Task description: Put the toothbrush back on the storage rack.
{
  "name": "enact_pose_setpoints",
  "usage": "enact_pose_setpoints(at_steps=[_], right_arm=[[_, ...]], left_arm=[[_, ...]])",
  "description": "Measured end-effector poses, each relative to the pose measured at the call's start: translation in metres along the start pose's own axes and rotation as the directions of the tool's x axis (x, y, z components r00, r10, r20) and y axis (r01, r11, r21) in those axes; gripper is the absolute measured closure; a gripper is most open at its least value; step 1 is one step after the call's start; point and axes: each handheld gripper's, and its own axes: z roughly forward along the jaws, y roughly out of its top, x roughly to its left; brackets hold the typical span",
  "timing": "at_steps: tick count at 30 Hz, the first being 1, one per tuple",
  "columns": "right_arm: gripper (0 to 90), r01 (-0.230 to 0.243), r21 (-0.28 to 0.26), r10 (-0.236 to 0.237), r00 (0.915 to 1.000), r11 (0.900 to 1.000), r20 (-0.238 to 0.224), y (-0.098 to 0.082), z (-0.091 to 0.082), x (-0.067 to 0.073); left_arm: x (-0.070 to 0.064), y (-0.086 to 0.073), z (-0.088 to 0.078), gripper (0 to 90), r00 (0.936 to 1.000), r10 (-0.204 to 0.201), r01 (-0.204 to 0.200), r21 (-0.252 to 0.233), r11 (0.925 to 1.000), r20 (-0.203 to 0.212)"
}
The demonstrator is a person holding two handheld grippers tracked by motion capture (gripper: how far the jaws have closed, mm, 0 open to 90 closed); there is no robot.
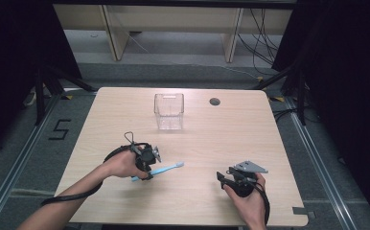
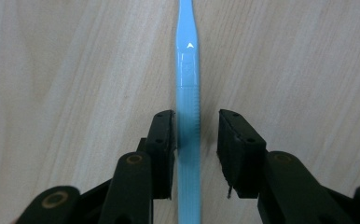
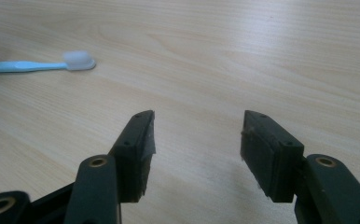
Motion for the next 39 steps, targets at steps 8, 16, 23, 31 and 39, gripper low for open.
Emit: enact_pose_setpoints(at_steps=[8,16,23,31,39], right_arm=[[45.2,0.007,0.000,-0.007,1.0000,1.000,-0.004,0.000,0.000,0.000],[45.2,0.000,-0.005,0.000,0.9997,1.000,-0.024,0.000,0.002,0.000],[45.2,0.003,0.003,-0.003,0.9997,1.000,-0.025,0.000,0.002,0.001],[45.1,0.000,0.008,0.001,0.9995,1.000,-0.030,0.000,0.003,0.002],[44.9,-0.001,0.015,0.001,0.9997,1.000,-0.025,0.000,0.003,0.002]], left_arm=[[0.001,0.002,0.003,68.3,0.9999,0.010,-0.011,0.030,0.9995,0.013],[0.002,0.005,0.004,69.3,0.9996,0.020,-0.021,0.052,0.9984,0.020],[0.002,0.007,0.005,69.5,0.9993,0.033,-0.034,0.080,0.9962,0.017],[0.001,0.010,0.005,70.5,0.9990,0.041,-0.043,0.103,0.9937,0.020],[-0.001,0.014,0.006,72.7,0.9977,0.067,-0.068,0.131,0.9891,0.011]])
